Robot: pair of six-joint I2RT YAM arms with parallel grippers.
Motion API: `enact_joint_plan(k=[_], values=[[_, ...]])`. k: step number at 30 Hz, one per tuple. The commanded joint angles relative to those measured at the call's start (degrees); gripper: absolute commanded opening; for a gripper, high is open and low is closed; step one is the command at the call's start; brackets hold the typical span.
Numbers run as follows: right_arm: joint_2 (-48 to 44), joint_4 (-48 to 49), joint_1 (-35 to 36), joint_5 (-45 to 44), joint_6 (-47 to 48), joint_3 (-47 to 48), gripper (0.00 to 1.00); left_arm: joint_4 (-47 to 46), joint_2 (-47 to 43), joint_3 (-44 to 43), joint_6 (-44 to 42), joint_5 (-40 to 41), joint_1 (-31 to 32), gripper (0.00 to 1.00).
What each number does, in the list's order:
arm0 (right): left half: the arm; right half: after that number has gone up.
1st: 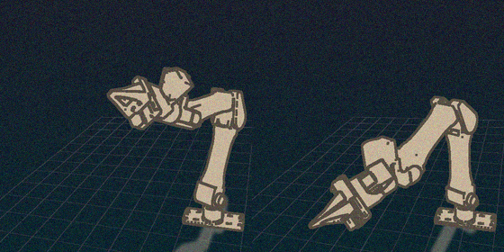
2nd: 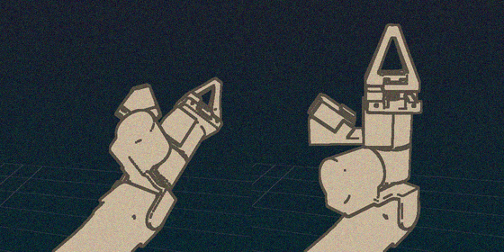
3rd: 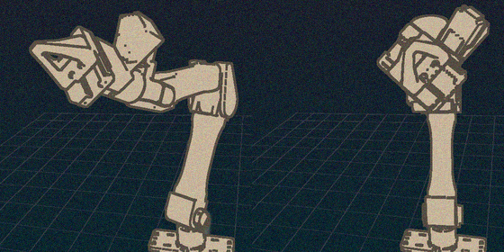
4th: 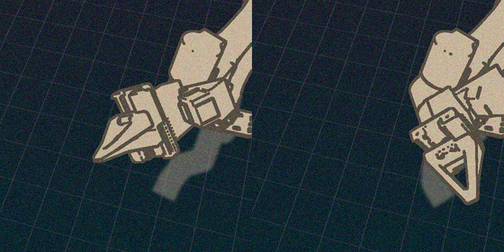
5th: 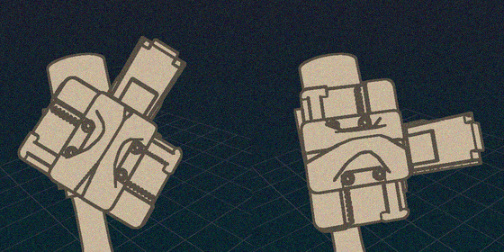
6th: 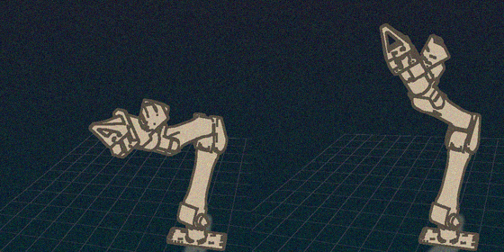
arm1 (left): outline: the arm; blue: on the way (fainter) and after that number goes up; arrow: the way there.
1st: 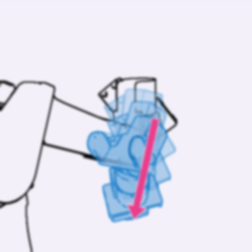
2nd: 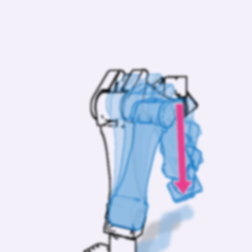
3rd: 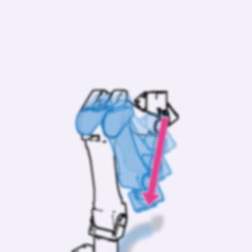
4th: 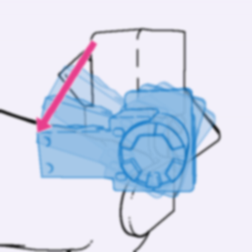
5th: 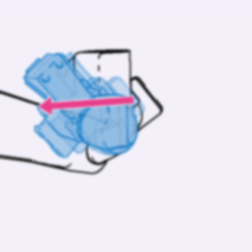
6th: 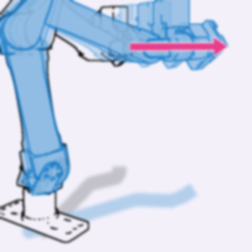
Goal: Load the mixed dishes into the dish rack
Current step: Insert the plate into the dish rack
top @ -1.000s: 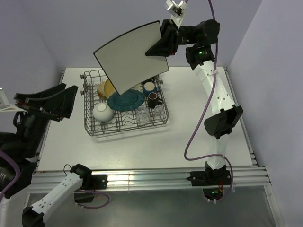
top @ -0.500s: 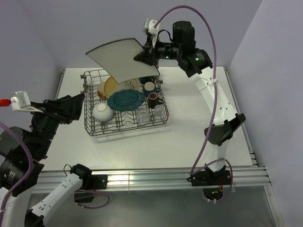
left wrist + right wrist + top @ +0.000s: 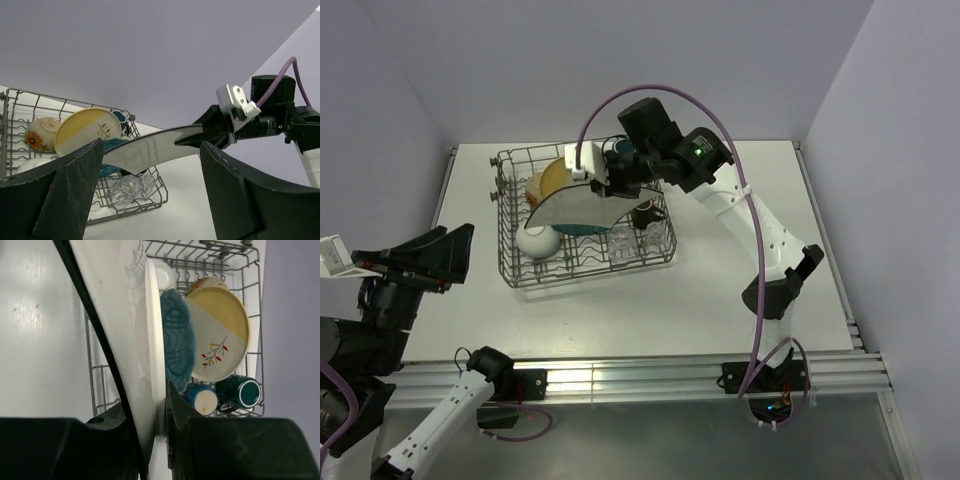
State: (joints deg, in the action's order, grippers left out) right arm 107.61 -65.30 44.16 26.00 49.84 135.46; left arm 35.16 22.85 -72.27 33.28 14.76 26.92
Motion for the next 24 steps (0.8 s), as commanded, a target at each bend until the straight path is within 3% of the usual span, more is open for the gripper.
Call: enact_joint_plan(k=[1, 12, 24], values=[[-2.3, 2.7, 3.0, -2.4, 8.7, 5.2, 0.0, 0.7, -1.1, 1.2, 0.0, 0.9, -0.2, 0.84], [1.8, -1.3, 8.6, -6.5, 12.6, 4.2, 0.0, 0.3, -3.6, 3.8, 0.6, 0.8, -0.2, 0.85], [6.1, 0.6, 10.5, -10.6, 3.7, 5.1, 0.0, -0.1, -5.6, 6.1, 1.2, 1.4, -0.1, 0.86]])
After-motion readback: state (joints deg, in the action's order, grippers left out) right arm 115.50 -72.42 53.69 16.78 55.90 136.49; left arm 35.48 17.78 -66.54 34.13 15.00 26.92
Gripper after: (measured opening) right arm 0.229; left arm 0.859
